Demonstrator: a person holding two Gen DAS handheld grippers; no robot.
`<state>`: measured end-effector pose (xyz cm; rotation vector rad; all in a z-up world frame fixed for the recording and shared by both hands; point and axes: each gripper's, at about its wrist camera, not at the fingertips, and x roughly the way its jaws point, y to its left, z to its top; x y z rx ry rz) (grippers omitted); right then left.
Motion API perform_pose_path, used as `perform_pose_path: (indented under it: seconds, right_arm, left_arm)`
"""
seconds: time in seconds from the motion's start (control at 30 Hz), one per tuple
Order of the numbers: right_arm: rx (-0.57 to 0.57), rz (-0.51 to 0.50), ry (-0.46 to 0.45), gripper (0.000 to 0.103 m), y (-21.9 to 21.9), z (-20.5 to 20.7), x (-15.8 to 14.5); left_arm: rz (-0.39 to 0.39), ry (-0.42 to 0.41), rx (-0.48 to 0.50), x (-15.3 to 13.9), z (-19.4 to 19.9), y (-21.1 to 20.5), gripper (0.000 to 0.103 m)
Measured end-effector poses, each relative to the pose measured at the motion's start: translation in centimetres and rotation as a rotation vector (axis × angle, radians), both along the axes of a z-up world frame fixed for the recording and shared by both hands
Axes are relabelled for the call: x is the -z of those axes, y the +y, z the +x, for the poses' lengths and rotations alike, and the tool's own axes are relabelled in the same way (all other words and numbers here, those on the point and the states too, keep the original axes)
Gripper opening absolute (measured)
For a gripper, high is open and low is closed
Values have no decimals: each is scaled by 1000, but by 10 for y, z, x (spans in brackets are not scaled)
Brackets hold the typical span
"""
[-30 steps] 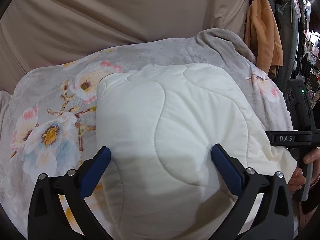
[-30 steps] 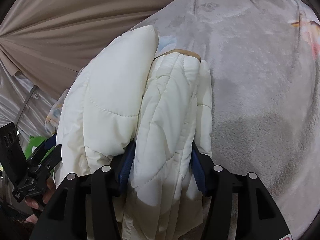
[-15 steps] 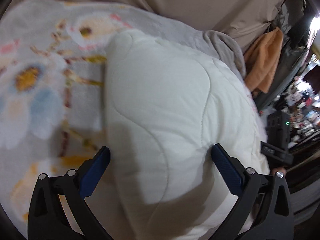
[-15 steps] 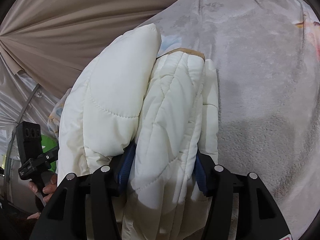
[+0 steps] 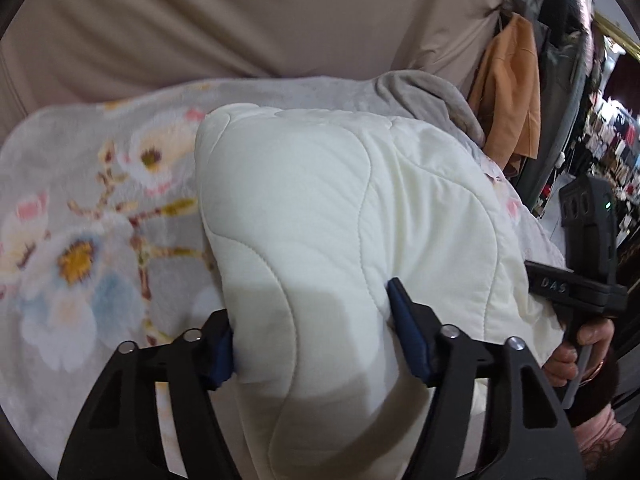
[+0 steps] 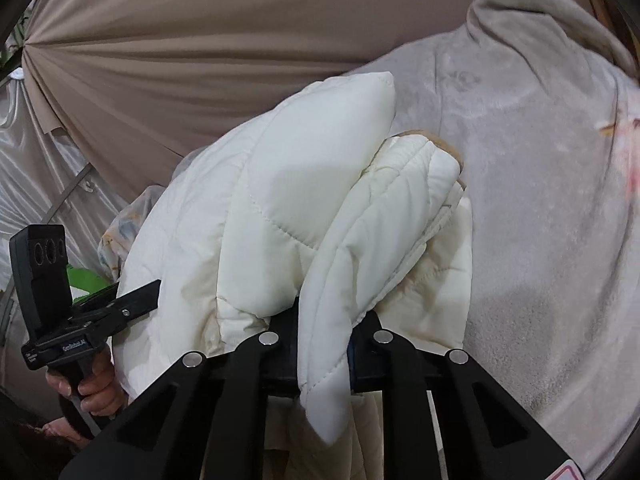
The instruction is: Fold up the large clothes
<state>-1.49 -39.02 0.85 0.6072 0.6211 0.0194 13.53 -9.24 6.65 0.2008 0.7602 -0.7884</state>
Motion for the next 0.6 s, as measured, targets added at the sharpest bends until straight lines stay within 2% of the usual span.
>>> perform_pose_path:
  seconds: [0.27, 0.6]
  right_arm:
    - [78, -205, -175, 15, 28, -25, -81]
    - [134, -316, -373, 15, 59, -41, -155]
  left_arm:
    - [-52, -223, 29, -62, -29, 5, 58]
    - [-140, -454, 31, -132, -52, 33, 57]
